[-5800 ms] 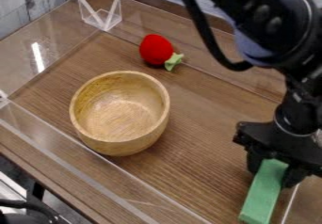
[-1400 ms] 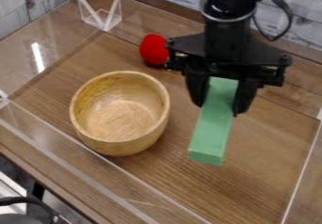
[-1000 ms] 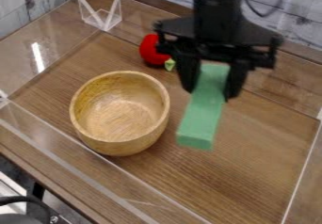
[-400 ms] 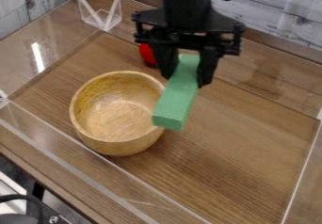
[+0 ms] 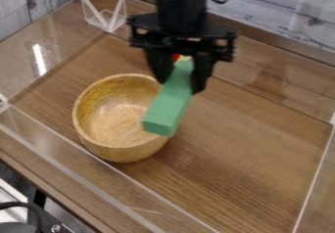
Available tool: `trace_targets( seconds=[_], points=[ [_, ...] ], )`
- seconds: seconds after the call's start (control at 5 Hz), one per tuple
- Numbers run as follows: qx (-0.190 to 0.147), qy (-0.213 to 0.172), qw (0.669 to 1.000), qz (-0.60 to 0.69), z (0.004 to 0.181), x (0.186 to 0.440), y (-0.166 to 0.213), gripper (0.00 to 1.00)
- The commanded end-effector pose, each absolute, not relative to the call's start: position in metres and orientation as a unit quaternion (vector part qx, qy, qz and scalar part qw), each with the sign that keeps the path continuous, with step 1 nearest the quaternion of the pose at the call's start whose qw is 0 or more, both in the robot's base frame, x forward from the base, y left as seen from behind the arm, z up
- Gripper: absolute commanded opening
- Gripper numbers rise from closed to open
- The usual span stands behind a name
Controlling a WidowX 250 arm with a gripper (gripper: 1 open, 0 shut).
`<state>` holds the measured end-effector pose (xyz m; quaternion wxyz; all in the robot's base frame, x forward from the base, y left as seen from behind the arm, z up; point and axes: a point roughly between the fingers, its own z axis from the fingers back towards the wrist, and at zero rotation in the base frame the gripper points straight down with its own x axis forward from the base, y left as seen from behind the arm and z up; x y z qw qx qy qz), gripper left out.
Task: Put the green object in the brown bowl
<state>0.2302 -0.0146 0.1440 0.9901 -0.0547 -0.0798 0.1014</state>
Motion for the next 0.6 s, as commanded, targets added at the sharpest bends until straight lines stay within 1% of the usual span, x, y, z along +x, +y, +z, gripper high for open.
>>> trace_targets(
  seconds=[0.0, 0.2, 0.4],
  points=[
    [-0.049, -0.093, 0.988, 0.109, 0.146, 0.226, 0.008, 0.0],
    [-0.044, -0.091, 0.988, 0.116, 0.141, 0.222, 0.021, 0.0],
    [-0.042, -0.088, 0.988, 0.124, 0.132, 0.229, 0.02, 0.0]
  ],
)
